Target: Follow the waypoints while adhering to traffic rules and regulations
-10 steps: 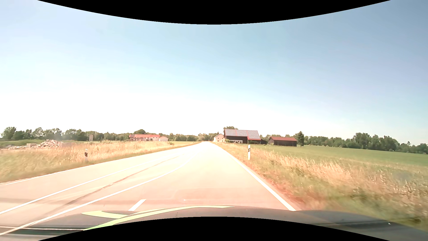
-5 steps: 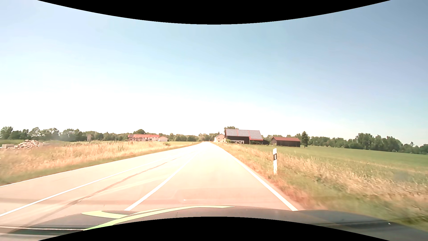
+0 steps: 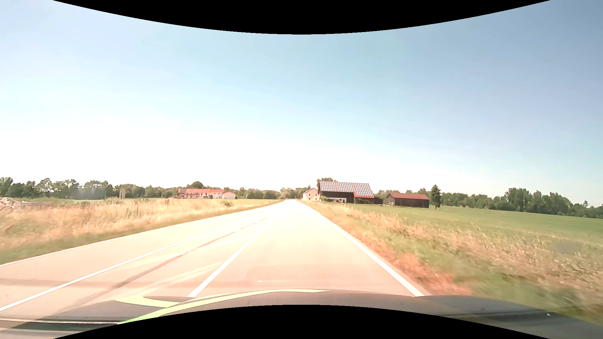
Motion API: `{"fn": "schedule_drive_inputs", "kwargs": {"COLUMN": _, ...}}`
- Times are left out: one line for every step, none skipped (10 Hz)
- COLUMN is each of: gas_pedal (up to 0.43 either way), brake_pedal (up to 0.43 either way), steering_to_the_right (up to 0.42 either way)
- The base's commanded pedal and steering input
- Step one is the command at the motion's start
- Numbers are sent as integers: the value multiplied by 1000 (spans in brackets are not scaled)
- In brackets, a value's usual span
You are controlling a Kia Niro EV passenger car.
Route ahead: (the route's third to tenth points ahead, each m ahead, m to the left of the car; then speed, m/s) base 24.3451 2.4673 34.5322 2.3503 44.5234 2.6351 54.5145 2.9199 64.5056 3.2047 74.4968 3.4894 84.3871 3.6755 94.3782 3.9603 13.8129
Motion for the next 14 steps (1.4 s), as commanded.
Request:
{"fn": "schedule_drive_inputs", "kwargs": {"gas_pedal": 539, "brake_pedal": 0, "steering_to_the_right": -5}}
{"fn": "schedule_drive_inputs", "kwargs": {"gas_pedal": 539, "brake_pedal": 0, "steering_to_the_right": -5}}
{"fn": "schedule_drive_inputs", "kwargs": {"gas_pedal": 539, "brake_pedal": 0, "steering_to_the_right": -5}}
{"fn": "schedule_drive_inputs", "kwargs": {"gas_pedal": 539, "brake_pedal": 0, "steering_to_the_right": -5}}
{"fn": "schedule_drive_inputs", "kwargs": {"gas_pedal": 539, "brake_pedal": 0, "steering_to_the_right": -5}}
{"fn": "schedule_drive_inputs", "kwargs": {"gas_pedal": 539, "brake_pedal": 0, "steering_to_the_right": -5}}
{"fn": "schedule_drive_inputs", "kwargs": {"gas_pedal": 539, "brake_pedal": 0, "steering_to_the_right": -5}}
{"fn": "schedule_drive_inputs", "kwargs": {"gas_pedal": 539, "brake_pedal": 0, "steering_to_the_right": -5}}
{"fn": "schedule_drive_inputs", "kwargs": {"gas_pedal": 539, "brake_pedal": 0, "steering_to_the_right": -5}}
{"fn": "schedule_drive_inputs", "kwargs": {"gas_pedal": 539, "brake_pedal": 0, "steering_to_the_right": -5}}
{"fn": "schedule_drive_inputs", "kwargs": {"gas_pedal": 539, "brake_pedal": 0, "steering_to_the_right": -5}}
{"fn": "schedule_drive_inputs", "kwargs": {"gas_pedal": 539, "brake_pedal": 0, "steering_to_the_right": -4}}
{"fn": "schedule_drive_inputs", "kwargs": {"gas_pedal": 539, "brake_pedal": 0, "steering_to_the_right": -4}}
{"fn": "schedule_drive_inputs", "kwargs": {"gas_pedal": 539, "brake_pedal": 0, "steering_to_the_right": -4}}
